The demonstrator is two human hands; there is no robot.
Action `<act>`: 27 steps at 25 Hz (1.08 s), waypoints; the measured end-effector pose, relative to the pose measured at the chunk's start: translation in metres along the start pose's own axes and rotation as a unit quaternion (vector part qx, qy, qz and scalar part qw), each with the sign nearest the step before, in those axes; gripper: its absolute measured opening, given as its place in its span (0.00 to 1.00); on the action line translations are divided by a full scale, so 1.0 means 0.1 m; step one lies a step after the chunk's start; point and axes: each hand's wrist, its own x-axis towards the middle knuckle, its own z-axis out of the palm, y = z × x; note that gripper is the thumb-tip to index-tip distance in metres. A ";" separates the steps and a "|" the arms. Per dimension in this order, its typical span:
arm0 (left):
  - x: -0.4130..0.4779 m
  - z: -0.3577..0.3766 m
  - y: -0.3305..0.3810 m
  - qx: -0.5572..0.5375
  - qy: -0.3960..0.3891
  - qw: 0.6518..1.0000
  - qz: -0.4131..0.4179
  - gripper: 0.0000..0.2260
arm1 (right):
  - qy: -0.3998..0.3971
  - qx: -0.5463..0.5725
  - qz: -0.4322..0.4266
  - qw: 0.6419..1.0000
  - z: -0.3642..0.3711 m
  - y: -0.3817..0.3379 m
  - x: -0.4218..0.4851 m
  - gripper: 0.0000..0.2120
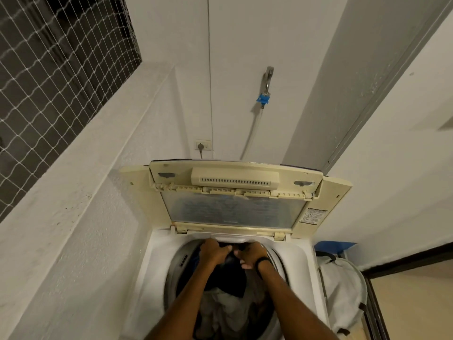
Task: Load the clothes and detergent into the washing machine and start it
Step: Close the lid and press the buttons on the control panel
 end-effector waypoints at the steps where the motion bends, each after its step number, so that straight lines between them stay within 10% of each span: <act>1: -0.21 -0.18 0.14 0.044 0.009 0.997 0.056 0.13 | -0.005 -0.062 -0.037 0.997 -0.12 -0.15 -0.27 0.13; 3: -0.70 -0.65 0.46 0.002 0.121 0.977 0.176 0.08 | 0.050 -0.149 -0.153 0.976 -0.39 -0.47 -0.89 0.16; 7: -1.20 -1.65 1.26 -0.046 0.434 0.818 0.375 0.11 | 0.361 -0.045 -0.390 0.846 -1.00 -1.36 -1.96 0.18; 12: -0.75 -1.94 1.57 0.273 0.265 0.879 0.288 0.35 | 0.409 -0.259 -0.336 0.808 -1.25 -1.92 -1.71 0.32; 21: -1.74 -1.50 0.40 0.324 0.247 0.865 0.292 0.42 | 0.416 -0.310 -0.311 0.796 -0.50 -0.67 -2.34 0.36; 27: -2.04 -0.65 -1.09 0.371 0.091 0.878 0.289 0.36 | 0.267 -0.314 -0.318 0.854 0.54 0.74 -2.40 0.28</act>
